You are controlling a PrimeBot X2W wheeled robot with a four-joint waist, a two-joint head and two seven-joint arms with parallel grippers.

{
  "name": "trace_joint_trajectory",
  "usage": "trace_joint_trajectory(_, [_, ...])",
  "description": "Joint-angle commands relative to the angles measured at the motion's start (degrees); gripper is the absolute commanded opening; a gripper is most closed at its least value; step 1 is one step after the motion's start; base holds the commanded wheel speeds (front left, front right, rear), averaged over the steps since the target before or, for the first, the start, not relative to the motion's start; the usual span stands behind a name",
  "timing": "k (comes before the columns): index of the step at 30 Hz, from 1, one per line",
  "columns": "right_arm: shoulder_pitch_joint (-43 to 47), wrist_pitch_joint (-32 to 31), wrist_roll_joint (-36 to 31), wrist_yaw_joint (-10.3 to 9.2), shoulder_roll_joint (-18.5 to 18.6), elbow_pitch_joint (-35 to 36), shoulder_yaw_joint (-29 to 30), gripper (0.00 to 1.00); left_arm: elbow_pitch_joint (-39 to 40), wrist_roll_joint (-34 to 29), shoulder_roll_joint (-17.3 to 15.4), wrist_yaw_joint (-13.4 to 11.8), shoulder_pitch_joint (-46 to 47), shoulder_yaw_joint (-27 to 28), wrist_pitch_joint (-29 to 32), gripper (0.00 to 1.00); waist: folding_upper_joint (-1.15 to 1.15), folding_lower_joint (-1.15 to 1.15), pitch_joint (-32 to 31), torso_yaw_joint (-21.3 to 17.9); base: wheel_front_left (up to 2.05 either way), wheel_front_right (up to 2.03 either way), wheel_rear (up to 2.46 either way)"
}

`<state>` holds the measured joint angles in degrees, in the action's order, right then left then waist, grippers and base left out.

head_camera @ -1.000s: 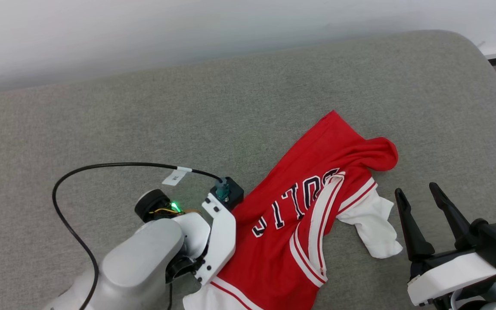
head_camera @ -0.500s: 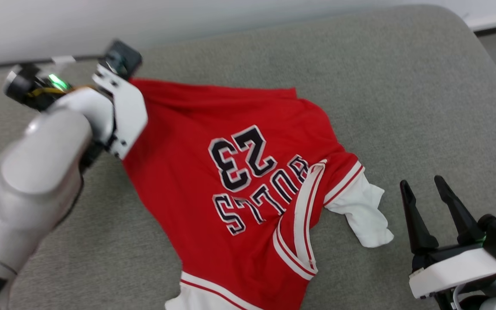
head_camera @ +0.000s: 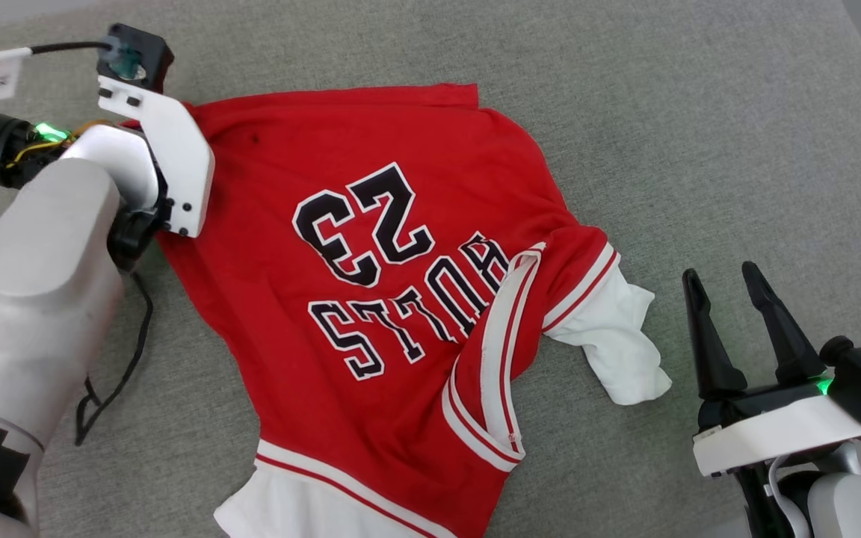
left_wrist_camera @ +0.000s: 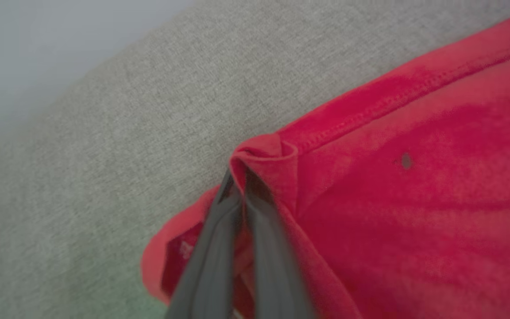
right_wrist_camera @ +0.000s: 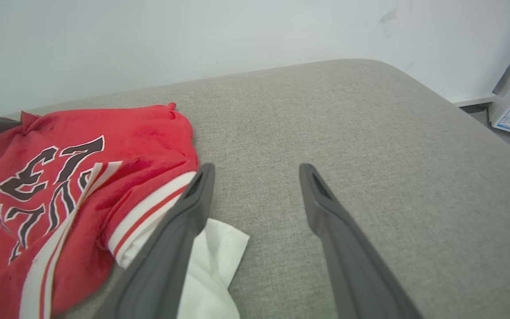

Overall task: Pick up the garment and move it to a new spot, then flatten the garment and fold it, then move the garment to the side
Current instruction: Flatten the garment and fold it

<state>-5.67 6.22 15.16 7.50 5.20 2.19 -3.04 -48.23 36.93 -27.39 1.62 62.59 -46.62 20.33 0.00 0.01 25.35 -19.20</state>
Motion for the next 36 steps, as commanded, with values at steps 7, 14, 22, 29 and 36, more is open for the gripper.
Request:
trace_joint_trajectory(7, [-0.84,-0.18,-0.85,-0.02,1.65,-0.22,0.32,1.00,-3.39,1.94,2.79,2.27,-4.51,-0.34,-3.47,1.00,0.00,-0.01,-4.19,2.54,0.00,0.00,0.00])
trace_joint_trajectory(14, [1.80,-2.80,-2.27,-0.02,2.79,2.02,1.73,1.00,-3.75,4.01,5.14,1.17,-7.87,2.30,-14.05,1.00,0.00,-0.01,-12.15,7.23,0.00,0.00,0.00])
trace_joint_trajectory(22, [6.41,-6.71,-3.40,-0.02,2.42,5.24,3.77,1.00,0.75,7.20,6.04,-2.01,-16.01,6.43,-26.46,1.00,0.00,-0.01,-19.38,12.44,0.00,0.00,0.00])
trace_joint_trajectory(29, [9.96,-8.57,-4.21,-0.02,1.51,7.01,5.21,1.00,11.02,7.34,5.29,-8.44,-26.95,9.30,-34.35,1.00,0.00,-0.01,-23.06,15.43,0.00,0.00,0.00])
trace_joint_trajectory(36, [12.29,-9.43,-4.63,-0.02,1.18,7.36,5.29,1.00,28.02,2.97,4.40,-16.16,-40.03,13.36,-35.58,1.00,0.00,-0.01,-25.78,17.06,0.00,0.00,0.00])
